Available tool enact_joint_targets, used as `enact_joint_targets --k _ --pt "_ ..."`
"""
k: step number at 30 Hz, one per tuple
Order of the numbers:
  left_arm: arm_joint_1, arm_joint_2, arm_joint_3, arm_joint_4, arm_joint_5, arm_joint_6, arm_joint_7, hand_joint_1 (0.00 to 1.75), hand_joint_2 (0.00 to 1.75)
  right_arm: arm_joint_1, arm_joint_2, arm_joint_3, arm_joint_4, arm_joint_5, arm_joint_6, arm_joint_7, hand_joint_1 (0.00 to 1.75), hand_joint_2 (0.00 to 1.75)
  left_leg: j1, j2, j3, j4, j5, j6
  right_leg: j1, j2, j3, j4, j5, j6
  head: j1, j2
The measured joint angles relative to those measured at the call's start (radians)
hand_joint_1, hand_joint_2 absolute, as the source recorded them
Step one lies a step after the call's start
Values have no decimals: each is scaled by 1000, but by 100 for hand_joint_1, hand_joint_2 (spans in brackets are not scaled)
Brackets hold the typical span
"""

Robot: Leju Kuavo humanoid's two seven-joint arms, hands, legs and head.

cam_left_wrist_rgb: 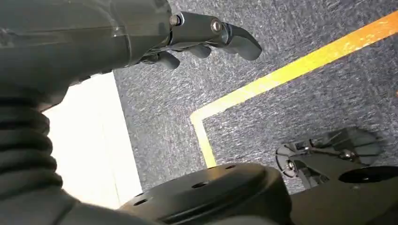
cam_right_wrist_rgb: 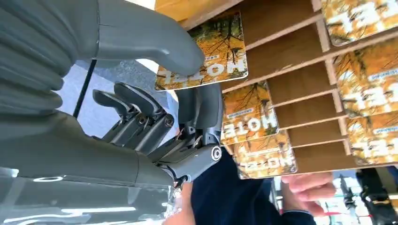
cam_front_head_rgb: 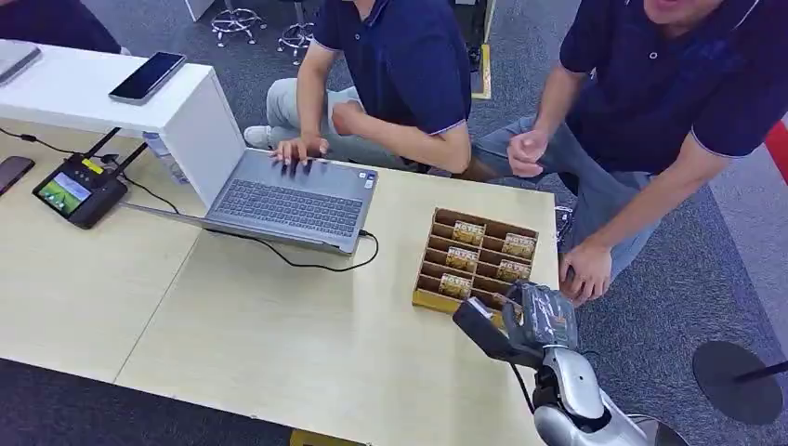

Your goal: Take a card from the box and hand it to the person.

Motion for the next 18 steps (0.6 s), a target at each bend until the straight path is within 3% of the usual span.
enact_joint_targets --k 5,8,14,18 --pt "0 3 0 0 11 3 -3 0 175 11 0 -22 -37 -30 -119 -39 175 175 0 0 0 0 0 0 0 0 0 0 0 0 0 0" --pt "-3 5 3 0 16 3 0 0 175 7 -8 -57 -126 -26 -181 -52 175 175 0 0 0 0 0 0 0 0 0 0 0 0 0 0" --pt "-18 8 9 0 16 3 0 0 175 -41 -38 -130 -372 45 -176 -9 175 175 0 0 0 0 1 0 0 0 0 0 1 0 0 0" --pt "-21 8 11 0 14 0 0 0 175 -57 -52 -163 -480 28 -185 -2 175 175 0 0 0 0 1 0 0 0 0 0 1 0 0 0"
